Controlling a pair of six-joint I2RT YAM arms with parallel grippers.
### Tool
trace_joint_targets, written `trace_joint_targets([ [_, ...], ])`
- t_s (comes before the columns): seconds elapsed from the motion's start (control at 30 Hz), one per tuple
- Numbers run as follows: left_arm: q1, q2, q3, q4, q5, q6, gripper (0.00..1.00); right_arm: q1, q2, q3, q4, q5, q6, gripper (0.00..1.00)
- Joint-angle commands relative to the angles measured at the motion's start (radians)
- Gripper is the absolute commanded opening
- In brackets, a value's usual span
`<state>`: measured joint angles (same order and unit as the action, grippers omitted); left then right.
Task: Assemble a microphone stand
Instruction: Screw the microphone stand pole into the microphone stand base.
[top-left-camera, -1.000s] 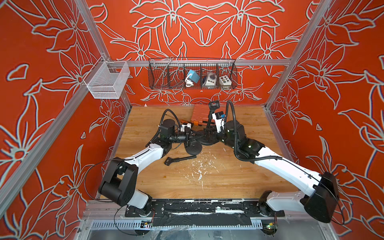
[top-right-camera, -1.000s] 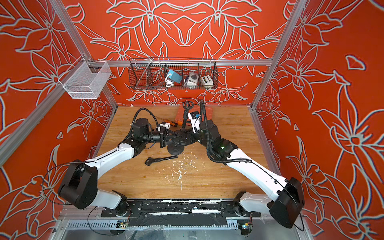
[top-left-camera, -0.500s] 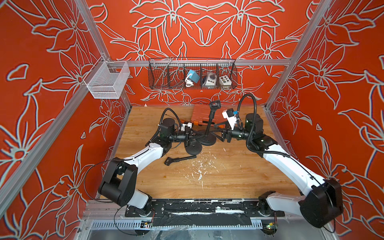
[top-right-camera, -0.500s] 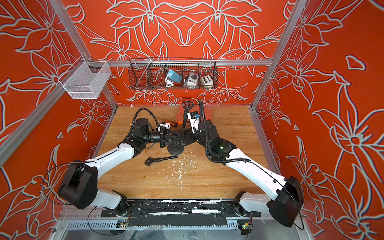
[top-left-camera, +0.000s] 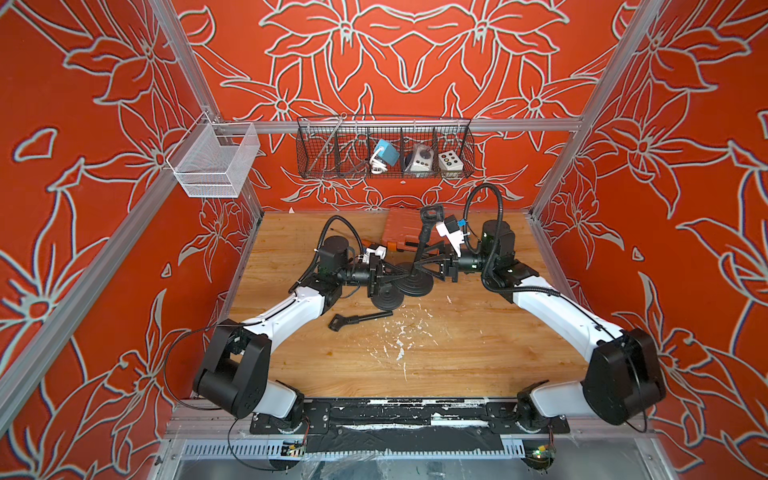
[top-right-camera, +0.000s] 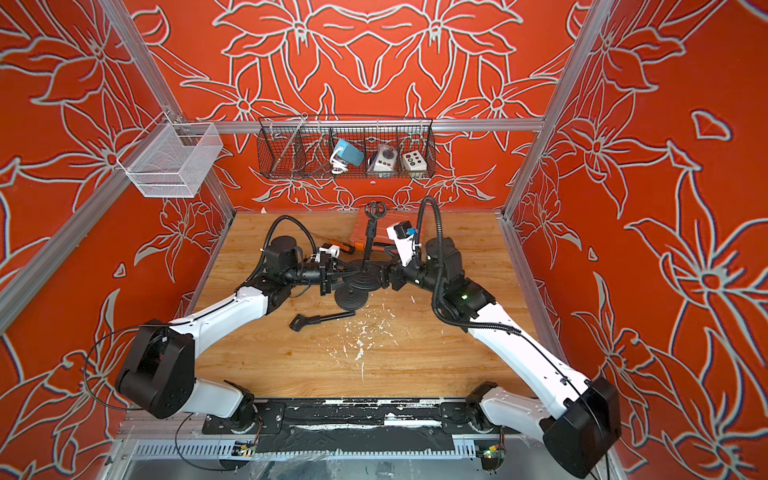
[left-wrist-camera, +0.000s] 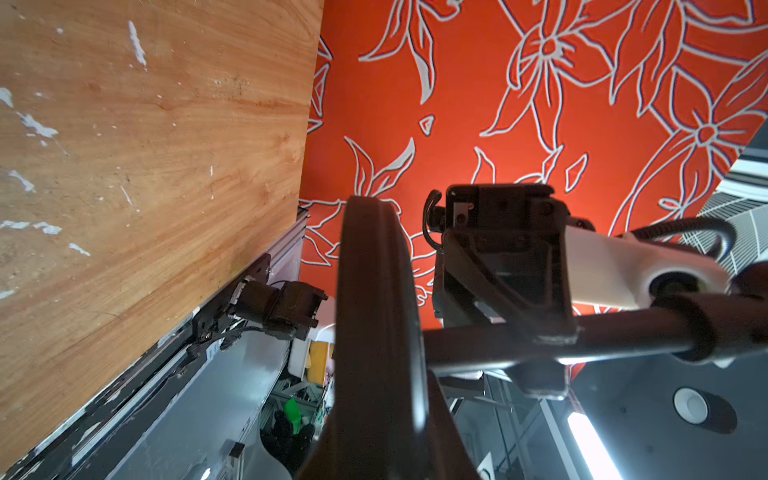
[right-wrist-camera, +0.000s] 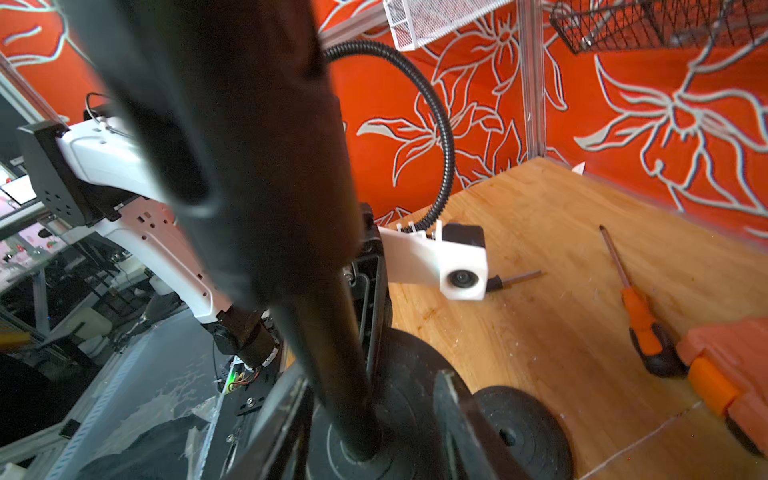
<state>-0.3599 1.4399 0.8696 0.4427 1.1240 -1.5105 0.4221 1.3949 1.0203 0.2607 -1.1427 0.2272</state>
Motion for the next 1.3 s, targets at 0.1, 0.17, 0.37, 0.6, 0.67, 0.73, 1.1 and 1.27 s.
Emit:
trace_joint_targets([
  [0.1,0.001,-0.027,0.045,0.079,0.038,0.003,0.0,0.026,-0.002,-0.037,0.139,0.032,0.063,0.22],
  [0.17,0.002,-0.023,0.047,0.081,0.037,0.003,0.0,0.029,-0.01,-0.067,0.186,0.06,0.089,0.06],
  [0.37,0.002,-0.018,0.048,0.086,0.03,-0.005,0.0,0.052,-0.077,-0.138,0.173,0.308,0.121,0.0],
  [0.6,0.001,-0.024,0.049,0.081,0.004,-0.004,0.0,0.303,-0.17,-0.039,-0.253,1.176,0.095,0.0],
  [0.67,0.001,-0.022,0.046,0.081,-0.006,-0.004,0.0,0.372,-0.137,0.039,-0.399,1.388,0.136,0.0],
  [0.73,0.001,-0.022,0.04,0.084,-0.018,-0.01,0.0,0.397,-0.115,0.067,-0.442,1.48,0.157,0.0],
  [1.1,0.005,-0.044,0.02,0.075,-0.055,-0.014,0.0,0.267,-0.261,-0.016,-0.291,0.771,-0.059,0.77],
  [1.27,0.007,-0.057,0.015,0.065,-0.041,-0.009,0.0,0.113,-0.277,-0.073,-0.163,0.399,0.009,0.76],
])
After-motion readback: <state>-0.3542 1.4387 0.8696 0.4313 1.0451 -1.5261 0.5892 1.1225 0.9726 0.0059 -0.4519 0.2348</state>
